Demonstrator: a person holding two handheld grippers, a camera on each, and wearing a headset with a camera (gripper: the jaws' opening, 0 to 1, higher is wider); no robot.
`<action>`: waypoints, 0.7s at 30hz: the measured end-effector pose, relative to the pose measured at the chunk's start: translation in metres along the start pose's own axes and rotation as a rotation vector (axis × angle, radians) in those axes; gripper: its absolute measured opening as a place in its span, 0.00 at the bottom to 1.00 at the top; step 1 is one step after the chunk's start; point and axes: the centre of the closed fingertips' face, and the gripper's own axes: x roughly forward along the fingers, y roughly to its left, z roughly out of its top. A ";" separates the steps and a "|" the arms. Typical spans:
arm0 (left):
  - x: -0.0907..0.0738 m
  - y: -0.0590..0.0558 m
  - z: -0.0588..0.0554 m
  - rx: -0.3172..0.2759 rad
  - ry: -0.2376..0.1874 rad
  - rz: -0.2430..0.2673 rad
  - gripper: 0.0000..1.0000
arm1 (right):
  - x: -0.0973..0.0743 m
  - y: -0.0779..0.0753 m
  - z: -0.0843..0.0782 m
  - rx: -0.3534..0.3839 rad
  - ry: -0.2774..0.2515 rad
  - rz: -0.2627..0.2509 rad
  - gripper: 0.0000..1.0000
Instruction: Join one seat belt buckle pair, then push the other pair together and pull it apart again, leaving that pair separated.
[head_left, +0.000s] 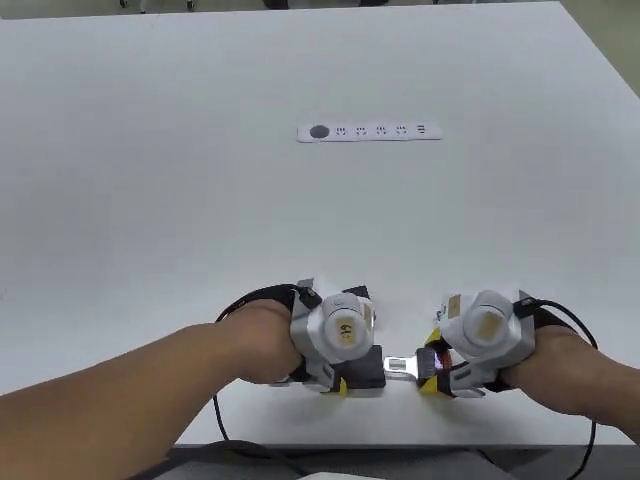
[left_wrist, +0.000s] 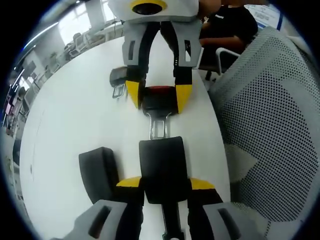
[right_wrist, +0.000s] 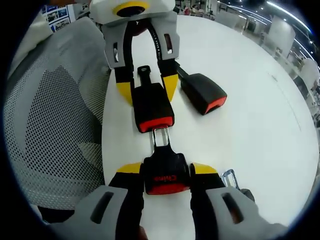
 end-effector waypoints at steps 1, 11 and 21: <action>0.000 0.000 -0.001 -0.003 0.002 0.000 0.34 | 0.001 -0.002 0.000 -0.011 0.012 -0.003 0.35; -0.001 -0.001 0.001 -0.015 0.002 -0.002 0.34 | 0.001 -0.001 0.000 -0.029 0.033 -0.012 0.34; 0.000 -0.001 0.000 -0.019 0.000 -0.006 0.34 | 0.000 0.000 0.002 -0.040 0.033 -0.011 0.34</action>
